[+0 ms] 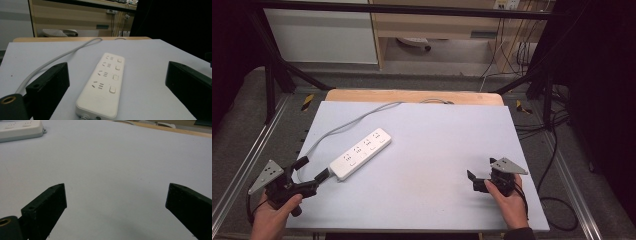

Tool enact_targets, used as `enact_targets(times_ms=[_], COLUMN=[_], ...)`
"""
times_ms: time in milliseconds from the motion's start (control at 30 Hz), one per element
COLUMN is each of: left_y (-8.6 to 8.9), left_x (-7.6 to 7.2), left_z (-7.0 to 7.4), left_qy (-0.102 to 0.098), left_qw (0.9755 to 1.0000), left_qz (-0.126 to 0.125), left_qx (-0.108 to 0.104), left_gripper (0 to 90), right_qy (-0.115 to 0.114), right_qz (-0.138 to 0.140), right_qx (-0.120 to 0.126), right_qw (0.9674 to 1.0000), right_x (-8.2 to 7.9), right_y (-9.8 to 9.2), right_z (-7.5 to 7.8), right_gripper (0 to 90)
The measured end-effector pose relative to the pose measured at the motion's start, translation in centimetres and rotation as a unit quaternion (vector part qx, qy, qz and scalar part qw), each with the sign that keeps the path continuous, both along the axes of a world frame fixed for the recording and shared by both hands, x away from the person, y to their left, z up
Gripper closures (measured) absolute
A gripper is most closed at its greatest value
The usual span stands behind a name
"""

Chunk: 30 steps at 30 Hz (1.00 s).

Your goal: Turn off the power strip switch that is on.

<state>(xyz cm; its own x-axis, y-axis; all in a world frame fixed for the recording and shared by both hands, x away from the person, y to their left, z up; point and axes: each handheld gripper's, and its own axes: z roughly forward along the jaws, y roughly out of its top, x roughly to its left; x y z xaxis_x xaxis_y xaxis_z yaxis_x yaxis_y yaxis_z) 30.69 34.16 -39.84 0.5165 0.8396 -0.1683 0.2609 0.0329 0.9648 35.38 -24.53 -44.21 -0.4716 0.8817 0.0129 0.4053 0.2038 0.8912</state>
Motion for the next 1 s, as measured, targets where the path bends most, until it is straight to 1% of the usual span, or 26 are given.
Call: enact_targets(times_ms=[67, 233, 333, 367, 500, 667, 733, 833, 900, 1000], left_y=[-0.2, -1.0, -1.4, -1.4, -1.7, -1.6, -1.6, -1.7, -1.7, -1.8], left_x=[0.1, 0.2, 0.8, 0.8, 1.5, 2.0, 2.2, 2.5, 2.8, 3.5], left_z=[0.1, 0.5, 0.6, 0.6, 0.5, 0.6, 0.7, 1.0, 1.2, 1.7], left_qy=[0.0, -0.002, 0.001, 0.001, 0.007, 0.008, 0.007, 0.009, 0.012, 0.019], left_qw=[1.0, 1.0, 0.9999, 0.9999, 0.9999, 1.0, 1.0, 0.9999, 0.9999, 0.9998], left_qz=[0.001, -0.008, -0.009, -0.009, -0.006, -0.005, -0.005, -0.006, -0.005, -0.004], left_qx=[-0.001, 0.005, 0.007, 0.007, 0.005, 0.003, 0.001, 0.003, 0.005, 0.003], left_gripper=[5.6, 5.7, 5.7, 5.8, 5.9, 5.9, 5.9, 6.3, 6.5, 7.0], right_qy=[0.001, -0.002, -0.001, -0.001, -0.001, 0.001, 0.001, 0.002, 0.002, 0.003], right_qz=[0.001, 0.001, 0.001, 0.002, 0.002, 0.002, 0.001, 0.002, 0.003, 0.003], right_qx=[-0.001, 0.0, -0.001, 0.0, 0.0, 0.001, 0.001, 0.002, 0.002, 0.002], right_qw=[1.0, 1.0, 1.0, 1.0, 1.0, 1.0, 1.0, 1.0, 1.0, 1.0], right_x=[0.0, -0.1, -0.1, -0.1, -0.1, -0.1, -0.1, -0.1, -0.1, -0.1], right_y=[0.0, 0.0, 0.0, 0.0, 0.1, 0.1, 0.0, 0.1, 0.1, 0.1], right_z=[0.0, 0.1, 0.0, 0.0, 0.0, 0.0, 0.0, 0.0, 0.1, 0.0], right_gripper=[3.8, 3.6, 3.6, 3.5, 3.4, 3.4, 3.4, 3.4, 3.4, 3.4])
